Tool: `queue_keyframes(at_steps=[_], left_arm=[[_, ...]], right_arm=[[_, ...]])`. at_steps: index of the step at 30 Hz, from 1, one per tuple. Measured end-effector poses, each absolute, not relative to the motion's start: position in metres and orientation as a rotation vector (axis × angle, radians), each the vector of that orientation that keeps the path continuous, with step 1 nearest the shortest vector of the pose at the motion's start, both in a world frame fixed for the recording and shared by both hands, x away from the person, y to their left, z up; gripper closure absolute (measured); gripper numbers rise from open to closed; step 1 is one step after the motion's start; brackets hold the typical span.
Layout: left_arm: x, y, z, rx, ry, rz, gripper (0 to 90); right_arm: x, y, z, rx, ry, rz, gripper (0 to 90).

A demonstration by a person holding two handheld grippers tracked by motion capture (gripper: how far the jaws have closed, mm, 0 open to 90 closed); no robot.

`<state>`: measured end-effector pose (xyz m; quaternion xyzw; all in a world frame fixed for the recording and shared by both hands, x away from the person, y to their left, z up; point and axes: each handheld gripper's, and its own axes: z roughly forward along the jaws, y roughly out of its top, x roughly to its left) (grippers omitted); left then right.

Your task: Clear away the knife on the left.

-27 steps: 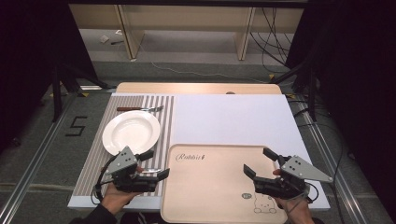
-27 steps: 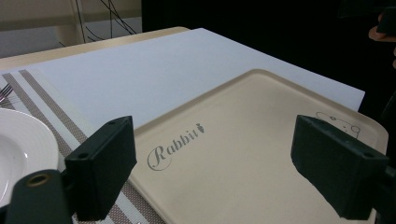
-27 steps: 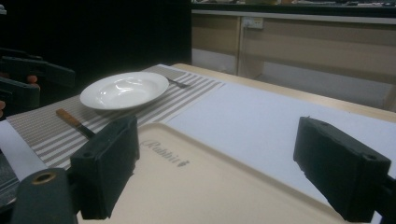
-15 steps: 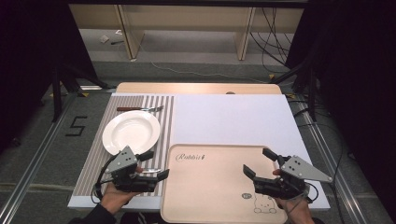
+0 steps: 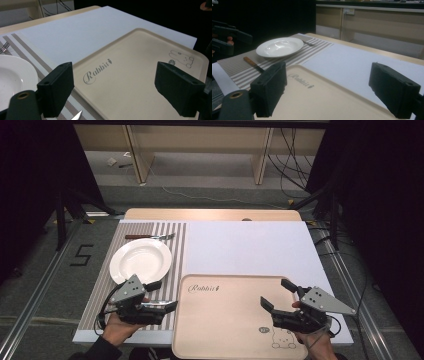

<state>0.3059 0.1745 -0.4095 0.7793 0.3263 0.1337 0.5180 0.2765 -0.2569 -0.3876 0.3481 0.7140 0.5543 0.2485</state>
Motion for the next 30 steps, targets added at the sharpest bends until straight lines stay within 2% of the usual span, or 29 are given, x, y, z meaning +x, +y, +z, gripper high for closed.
queue_keyframes(at_steps=[8,20,23,30], left_arm=[[0.311,0.174,-0.415,2.015,0.774,0.33,15.7],[0.32,0.188,-0.424,2.125,0.81,0.34,16.0],[0.322,0.193,-0.427,2.218,0.806,0.385,16.1],[0.328,0.205,-0.433,2.337,0.832,0.368,16.7]], right_arm=[[0.278,-0.258,-0.388,0.94,1.949,1.513,15.9],[0.276,-0.257,-0.387,0.944,1.947,1.515,16.0],[0.275,-0.256,-0.387,0.934,1.952,1.514,16.0],[0.276,-0.257,-0.387,0.937,1.95,1.514,16.2]])
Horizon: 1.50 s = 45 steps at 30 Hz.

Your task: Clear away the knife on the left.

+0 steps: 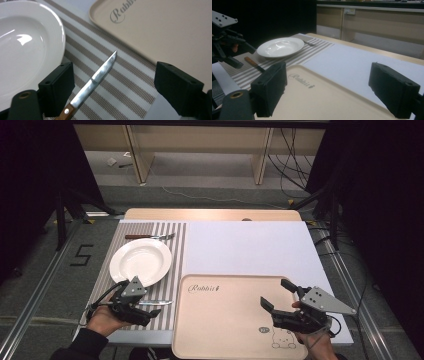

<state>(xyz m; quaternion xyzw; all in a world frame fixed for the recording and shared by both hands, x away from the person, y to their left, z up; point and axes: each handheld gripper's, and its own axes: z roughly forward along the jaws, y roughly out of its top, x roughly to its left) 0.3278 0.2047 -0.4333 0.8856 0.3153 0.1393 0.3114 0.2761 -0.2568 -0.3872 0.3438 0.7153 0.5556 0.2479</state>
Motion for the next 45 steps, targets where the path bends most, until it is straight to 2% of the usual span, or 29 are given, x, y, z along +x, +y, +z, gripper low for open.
queue_keyframes(at_steps=[9,24,30,39,43,45], left_arm=[[0.334,0.221,-0.448,2.48,0.89,0.354,16.9],[0.353,0.244,-0.459,2.523,1.034,0.329,19.7],[0.365,0.259,-0.463,2.517,1.092,0.266,23.1],[0.376,0.256,-0.464,2.562,1.055,0.207,28.6],[0.38,0.256,-0.465,2.581,1.055,0.175,32.8],[0.383,0.257,-0.466,2.58,1.091,0.137,37.8]], right_arm=[[0.276,-0.256,-0.387,0.94,1.95,1.509,16.2],[0.276,-0.256,-0.388,0.93,1.955,1.508,16.6],[0.276,-0.256,-0.388,0.929,1.959,1.506,16.7],[0.276,-0.255,-0.388,0.927,1.97,1.504,16.7],[0.276,-0.255,-0.388,0.926,1.966,1.509,16.8],[0.276,-0.255,-0.388,0.925,1.969,1.506,16.8]])
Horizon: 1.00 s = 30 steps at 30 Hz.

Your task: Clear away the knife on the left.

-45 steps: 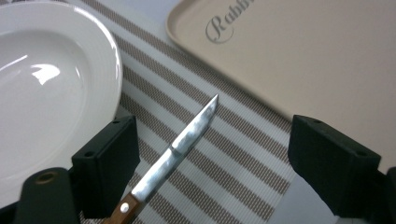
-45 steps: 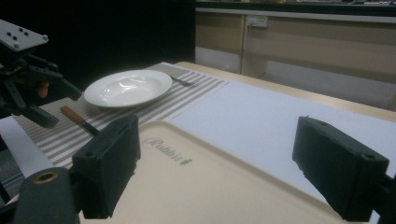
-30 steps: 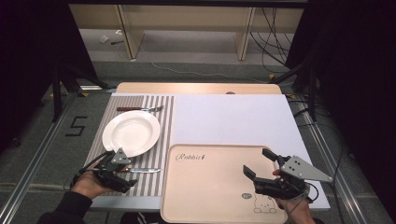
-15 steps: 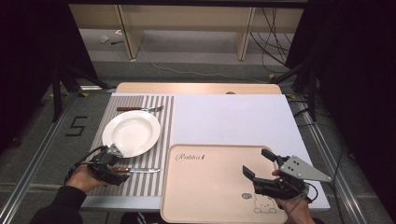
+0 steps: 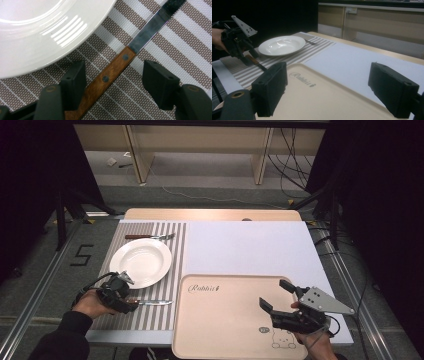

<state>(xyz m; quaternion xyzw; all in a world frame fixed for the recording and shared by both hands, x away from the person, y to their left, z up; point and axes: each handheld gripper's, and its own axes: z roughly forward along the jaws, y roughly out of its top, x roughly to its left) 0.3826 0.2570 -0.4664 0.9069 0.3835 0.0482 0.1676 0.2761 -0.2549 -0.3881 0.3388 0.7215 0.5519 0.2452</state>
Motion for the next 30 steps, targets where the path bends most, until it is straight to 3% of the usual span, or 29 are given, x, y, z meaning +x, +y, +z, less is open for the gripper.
queue_keyframes(at_steps=[8,15,24,30], left_arm=[[0.387,0.252,-0.464,2.618,1.121,0.095,52.0],[0.388,0.242,-0.461,2.732,1.06,0.106,58.9],[0.387,0.232,-0.46,2.796,1.023,0.082,75.4],[0.386,0.232,-0.459,2.784,1.041,0.057,76.7]], right_arm=[[0.276,-0.255,-0.388,0.92,1.97,1.505,16.9],[0.276,-0.254,-0.389,0.922,1.977,1.502,16.9],[0.276,-0.255,-0.388,0.925,1.973,1.507,17.2],[0.276,-0.255,-0.388,0.924,1.972,1.507,17.4]])
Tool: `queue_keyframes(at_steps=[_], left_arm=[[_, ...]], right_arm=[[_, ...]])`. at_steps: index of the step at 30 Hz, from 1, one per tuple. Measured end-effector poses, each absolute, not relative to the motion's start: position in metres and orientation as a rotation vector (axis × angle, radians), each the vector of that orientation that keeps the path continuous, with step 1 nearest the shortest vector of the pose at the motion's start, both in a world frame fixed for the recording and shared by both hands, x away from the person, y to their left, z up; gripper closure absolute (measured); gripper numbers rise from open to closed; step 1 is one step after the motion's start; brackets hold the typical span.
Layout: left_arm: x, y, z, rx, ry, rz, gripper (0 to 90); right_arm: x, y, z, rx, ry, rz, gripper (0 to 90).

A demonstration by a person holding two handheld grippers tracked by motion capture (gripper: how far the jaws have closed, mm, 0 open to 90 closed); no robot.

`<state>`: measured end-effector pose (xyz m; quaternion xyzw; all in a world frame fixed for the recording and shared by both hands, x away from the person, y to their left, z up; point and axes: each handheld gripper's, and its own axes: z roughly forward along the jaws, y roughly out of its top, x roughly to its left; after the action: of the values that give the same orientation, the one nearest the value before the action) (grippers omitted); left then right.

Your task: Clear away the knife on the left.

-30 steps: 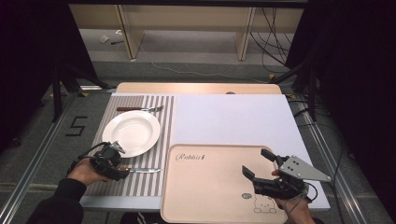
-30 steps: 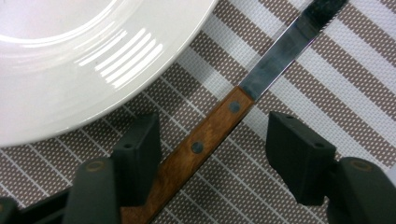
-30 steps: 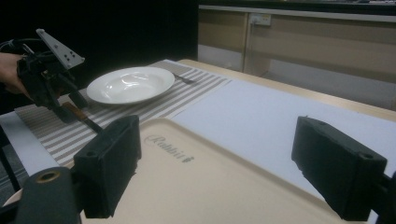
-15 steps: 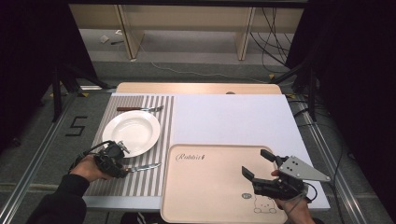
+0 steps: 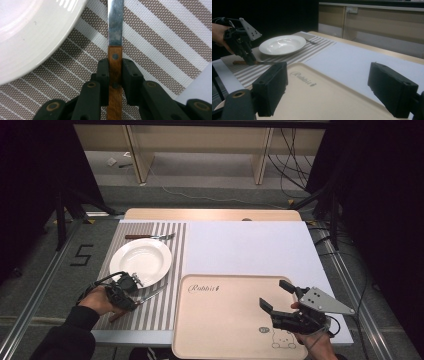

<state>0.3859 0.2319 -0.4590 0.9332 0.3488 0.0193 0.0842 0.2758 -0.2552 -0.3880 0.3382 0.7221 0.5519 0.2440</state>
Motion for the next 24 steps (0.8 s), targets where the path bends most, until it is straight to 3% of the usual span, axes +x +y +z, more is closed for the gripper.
queue_keyframes(at_steps=[16,24], left_arm=[[0.383,0.219,-0.439,2.55,1.076,-0.044,76.8],[0.379,0.206,-0.427,2.389,1.049,-0.005,76.8]], right_arm=[[0.275,-0.256,-0.388,0.923,1.97,1.507,17.5],[0.275,-0.256,-0.388,0.924,1.967,1.508,17.6]])
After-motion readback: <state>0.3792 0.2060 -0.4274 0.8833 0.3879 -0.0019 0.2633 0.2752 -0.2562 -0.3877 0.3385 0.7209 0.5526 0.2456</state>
